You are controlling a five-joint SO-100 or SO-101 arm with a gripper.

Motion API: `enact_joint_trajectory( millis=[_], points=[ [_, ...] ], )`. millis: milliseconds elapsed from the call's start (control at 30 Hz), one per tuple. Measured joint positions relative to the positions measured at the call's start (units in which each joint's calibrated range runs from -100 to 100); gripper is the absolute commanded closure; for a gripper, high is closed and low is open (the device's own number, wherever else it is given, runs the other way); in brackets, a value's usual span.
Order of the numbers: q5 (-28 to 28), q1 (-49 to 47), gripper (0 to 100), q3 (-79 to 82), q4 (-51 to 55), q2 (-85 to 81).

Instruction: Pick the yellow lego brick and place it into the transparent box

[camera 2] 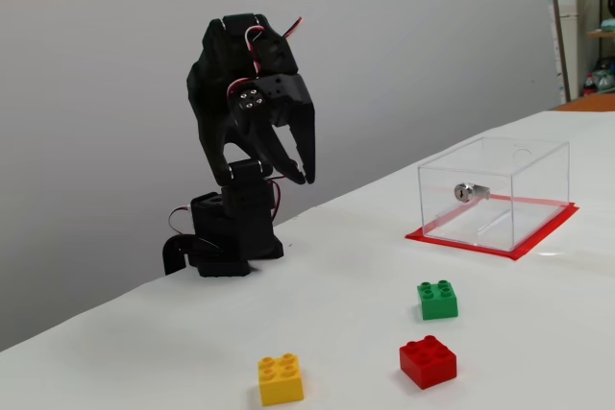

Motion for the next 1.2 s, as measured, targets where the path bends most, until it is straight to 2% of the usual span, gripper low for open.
enact_joint_trajectory(
  millis=[333, 600, 967, 1033, 1133, 1200],
  points=[
    [0.0, 13.46, 98, 0.0, 0.0, 8.12],
    [0.0, 13.46, 98, -2.65, -7.37, 21.14],
    [-0.2, 13.35, 98, -21.98, -8.31, 44.14],
    [-0.2, 13.35, 94, -22.68, -8.31, 46.0],
    [-0.2, 13.35, 81, -22.86, -8.31, 46.43],
    [-0.2, 13.14, 77, -22.86, -8.31, 46.43]
  ],
)
